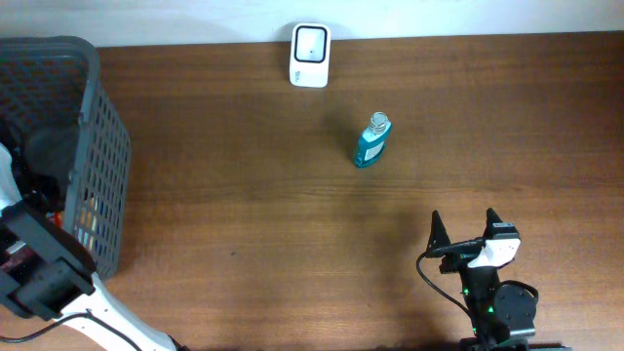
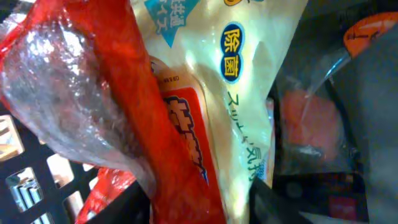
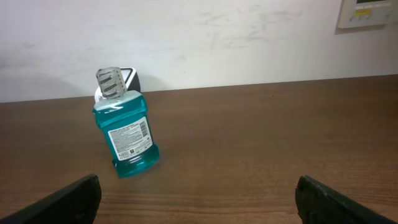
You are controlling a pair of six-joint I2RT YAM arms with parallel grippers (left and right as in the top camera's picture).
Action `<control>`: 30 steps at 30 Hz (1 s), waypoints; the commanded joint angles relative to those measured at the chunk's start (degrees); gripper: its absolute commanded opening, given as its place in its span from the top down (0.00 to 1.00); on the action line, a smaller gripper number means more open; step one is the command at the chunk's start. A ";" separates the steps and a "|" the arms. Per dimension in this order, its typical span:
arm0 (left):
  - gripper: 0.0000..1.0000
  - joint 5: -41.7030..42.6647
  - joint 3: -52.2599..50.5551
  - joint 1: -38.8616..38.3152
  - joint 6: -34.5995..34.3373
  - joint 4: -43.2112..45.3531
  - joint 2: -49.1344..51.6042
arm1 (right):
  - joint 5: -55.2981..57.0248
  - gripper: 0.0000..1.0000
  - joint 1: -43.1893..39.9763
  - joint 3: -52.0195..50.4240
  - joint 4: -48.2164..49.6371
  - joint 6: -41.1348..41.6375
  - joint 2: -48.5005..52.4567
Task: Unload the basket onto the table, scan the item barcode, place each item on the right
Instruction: 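Reach the left gripper into the basket toward the snack bags, then grasp the red and yellow snack bags with the left gripper, lift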
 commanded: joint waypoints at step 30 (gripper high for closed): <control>1.00 19.82 57.27 -6.38 14.19 -14.58 0.55 | 0.31 0.01 -0.46 -0.35 -0.37 0.44 -0.28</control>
